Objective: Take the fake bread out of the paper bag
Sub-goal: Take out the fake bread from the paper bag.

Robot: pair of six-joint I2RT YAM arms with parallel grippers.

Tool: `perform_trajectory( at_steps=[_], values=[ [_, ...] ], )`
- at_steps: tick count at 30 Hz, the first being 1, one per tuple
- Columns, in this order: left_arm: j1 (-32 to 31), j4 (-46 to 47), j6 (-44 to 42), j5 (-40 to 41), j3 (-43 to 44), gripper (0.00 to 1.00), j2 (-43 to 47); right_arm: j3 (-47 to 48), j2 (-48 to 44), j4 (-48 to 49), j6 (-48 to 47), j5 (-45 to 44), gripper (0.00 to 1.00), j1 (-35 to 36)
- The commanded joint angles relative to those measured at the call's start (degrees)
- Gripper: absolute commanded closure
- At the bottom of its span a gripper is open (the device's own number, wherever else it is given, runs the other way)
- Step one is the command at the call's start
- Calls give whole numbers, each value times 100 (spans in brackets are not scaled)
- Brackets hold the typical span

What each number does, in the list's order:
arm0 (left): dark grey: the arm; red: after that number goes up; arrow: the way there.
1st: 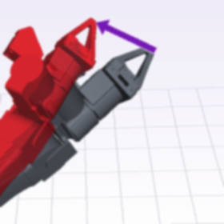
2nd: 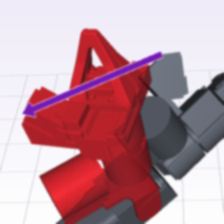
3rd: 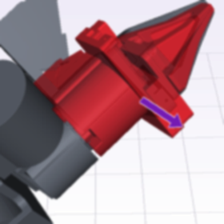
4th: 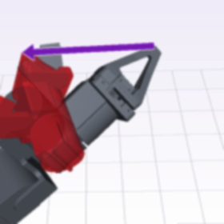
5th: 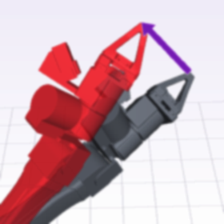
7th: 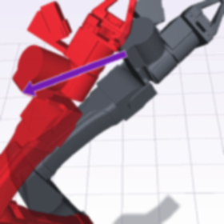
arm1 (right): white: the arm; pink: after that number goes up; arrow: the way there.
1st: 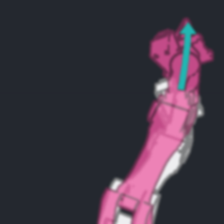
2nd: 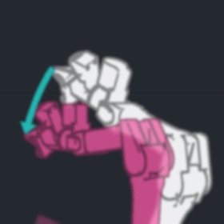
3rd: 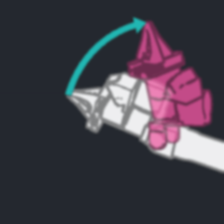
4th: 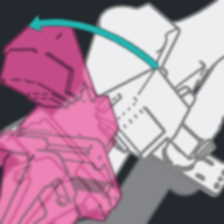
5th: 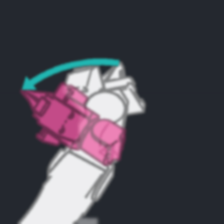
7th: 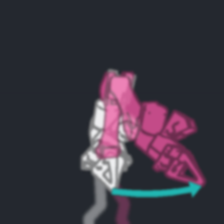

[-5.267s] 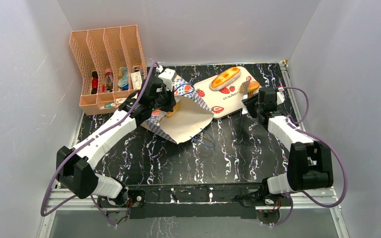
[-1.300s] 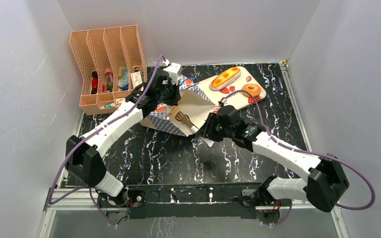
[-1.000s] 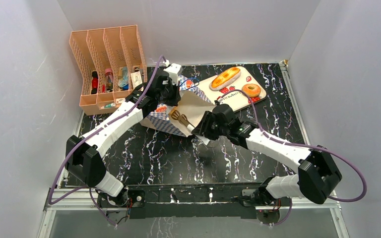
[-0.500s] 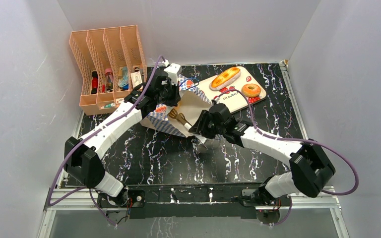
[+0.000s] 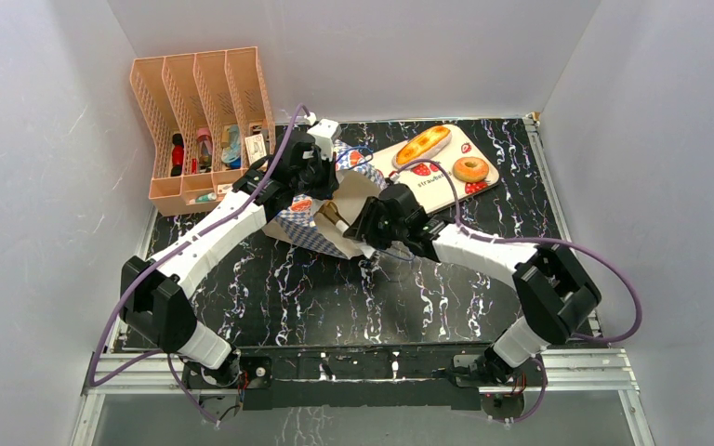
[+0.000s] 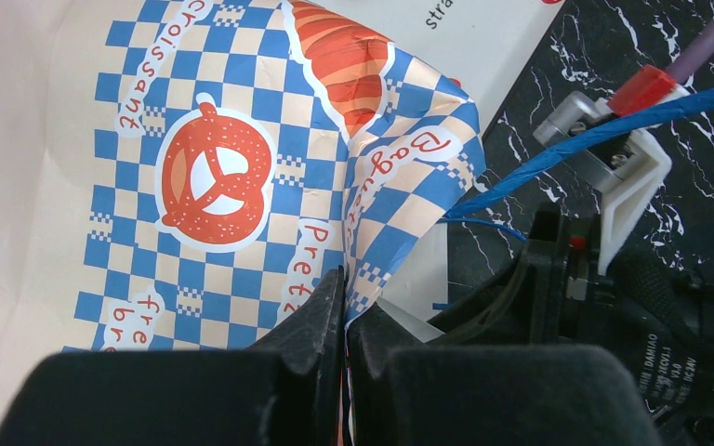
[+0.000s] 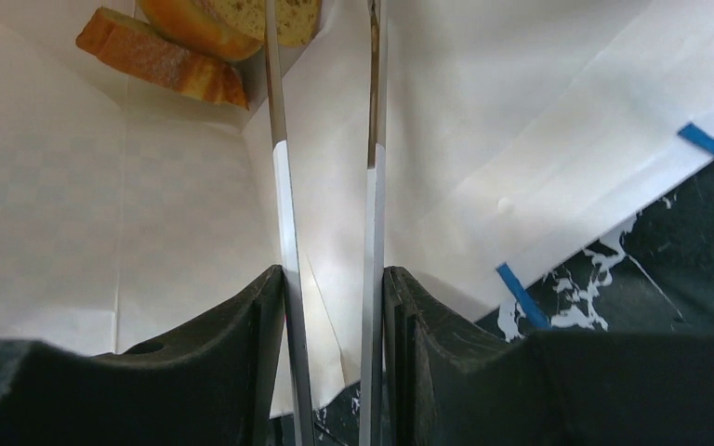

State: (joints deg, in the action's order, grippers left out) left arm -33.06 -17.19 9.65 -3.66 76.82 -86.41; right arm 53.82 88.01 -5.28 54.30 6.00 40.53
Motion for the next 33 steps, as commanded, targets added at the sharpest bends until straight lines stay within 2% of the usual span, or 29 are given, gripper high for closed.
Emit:
perform_trajectory(
  at_steps=[1, 8, 10, 13, 15, 33],
  values=[
    [17, -56, 69, -141, -53, 100, 261, 485, 273, 561, -30, -61, 63, -60],
    [14, -9, 123, -139, -143, 100, 353, 882, 755, 535, -8, -82, 66, -59],
    [10, 16, 125, -123, -173, 100, 391, 991, 862, 469, -22, -114, 75, -54],
    [15, 22, 125, -85, -216, 100, 443, 1099, 933, 308, -70, -150, 95, -54],
    [11, 35, 125, -47, -247, 100, 481, 1080, 854, 230, -115, -174, 100, -54],
    [11, 439, 186, 200, -680, 100, 640, 334, -729, -377, -429, -601, 100, -54]
  ],
)
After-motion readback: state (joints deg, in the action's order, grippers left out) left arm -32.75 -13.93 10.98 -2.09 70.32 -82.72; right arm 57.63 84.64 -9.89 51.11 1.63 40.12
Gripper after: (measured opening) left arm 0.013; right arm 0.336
